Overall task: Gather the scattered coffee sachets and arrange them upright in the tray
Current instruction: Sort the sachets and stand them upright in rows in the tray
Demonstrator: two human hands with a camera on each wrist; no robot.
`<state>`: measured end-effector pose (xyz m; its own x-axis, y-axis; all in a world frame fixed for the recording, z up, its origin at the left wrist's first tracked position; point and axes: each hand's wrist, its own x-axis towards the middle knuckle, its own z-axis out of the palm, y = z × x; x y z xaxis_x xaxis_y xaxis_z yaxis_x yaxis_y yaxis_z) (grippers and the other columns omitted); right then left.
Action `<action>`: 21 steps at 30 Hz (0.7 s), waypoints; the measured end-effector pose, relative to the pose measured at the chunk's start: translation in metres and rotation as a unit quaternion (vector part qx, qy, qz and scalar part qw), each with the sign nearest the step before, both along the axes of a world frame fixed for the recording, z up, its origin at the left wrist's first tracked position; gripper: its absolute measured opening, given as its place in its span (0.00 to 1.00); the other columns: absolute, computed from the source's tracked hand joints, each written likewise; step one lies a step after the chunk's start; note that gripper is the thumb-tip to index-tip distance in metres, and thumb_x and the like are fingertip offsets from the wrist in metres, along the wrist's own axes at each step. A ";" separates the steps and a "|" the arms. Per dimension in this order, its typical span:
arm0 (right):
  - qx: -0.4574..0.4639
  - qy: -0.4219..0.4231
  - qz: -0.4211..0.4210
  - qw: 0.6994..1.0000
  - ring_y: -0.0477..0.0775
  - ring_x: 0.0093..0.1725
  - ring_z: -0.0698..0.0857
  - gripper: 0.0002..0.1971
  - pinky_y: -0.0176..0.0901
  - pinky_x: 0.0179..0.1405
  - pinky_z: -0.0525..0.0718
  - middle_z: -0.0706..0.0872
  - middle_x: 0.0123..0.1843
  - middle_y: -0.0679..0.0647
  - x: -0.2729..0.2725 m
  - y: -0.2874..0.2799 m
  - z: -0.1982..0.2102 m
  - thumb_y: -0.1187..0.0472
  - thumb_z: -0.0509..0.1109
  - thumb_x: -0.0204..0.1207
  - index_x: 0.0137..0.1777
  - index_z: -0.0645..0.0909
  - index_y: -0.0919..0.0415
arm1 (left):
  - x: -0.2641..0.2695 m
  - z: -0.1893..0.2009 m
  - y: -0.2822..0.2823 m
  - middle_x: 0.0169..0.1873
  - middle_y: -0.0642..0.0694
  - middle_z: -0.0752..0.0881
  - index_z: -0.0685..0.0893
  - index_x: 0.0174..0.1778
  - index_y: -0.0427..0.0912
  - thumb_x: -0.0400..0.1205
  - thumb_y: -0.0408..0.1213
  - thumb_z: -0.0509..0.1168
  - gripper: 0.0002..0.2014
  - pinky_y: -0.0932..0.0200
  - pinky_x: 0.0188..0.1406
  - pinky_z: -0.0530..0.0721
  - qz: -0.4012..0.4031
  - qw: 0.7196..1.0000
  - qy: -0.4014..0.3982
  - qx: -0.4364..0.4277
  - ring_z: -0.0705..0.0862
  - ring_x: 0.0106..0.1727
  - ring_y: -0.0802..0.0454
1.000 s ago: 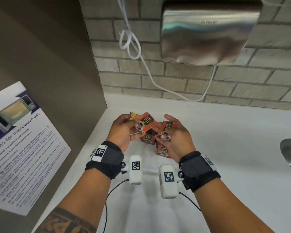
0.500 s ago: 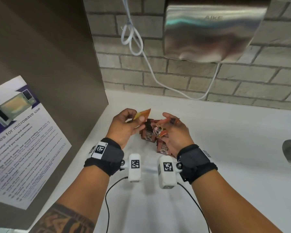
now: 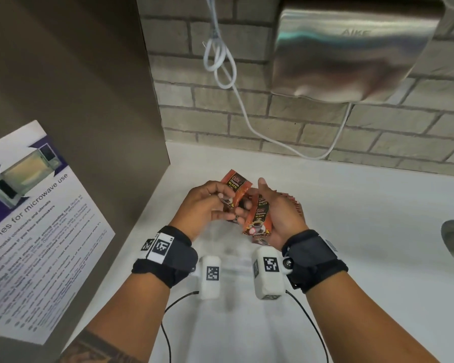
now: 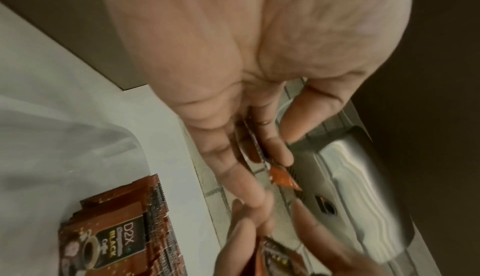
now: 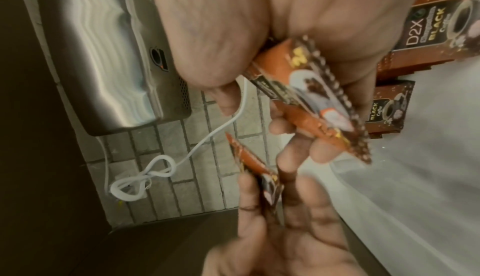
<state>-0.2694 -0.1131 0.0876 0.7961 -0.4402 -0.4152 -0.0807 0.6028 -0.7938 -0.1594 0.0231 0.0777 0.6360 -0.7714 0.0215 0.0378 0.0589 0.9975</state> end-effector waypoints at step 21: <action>-0.023 -0.024 0.088 0.996 0.69 0.49 0.88 0.13 0.56 0.44 0.91 0.87 0.48 0.71 0.003 0.001 -0.003 0.81 0.61 0.80 0.63 0.79 0.78 | -0.017 0.013 -0.011 0.75 0.53 0.68 0.60 0.83 0.60 0.57 0.52 0.85 0.59 0.48 0.68 0.80 -0.091 0.839 -0.494 0.211 0.72 0.75 0.51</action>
<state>-0.2664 -0.1126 0.0845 0.8810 -0.3099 -0.3576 -0.1434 0.5452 -0.8259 -0.1760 0.0124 0.0911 0.3401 -0.9250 0.1696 -0.8489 -0.2243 0.4787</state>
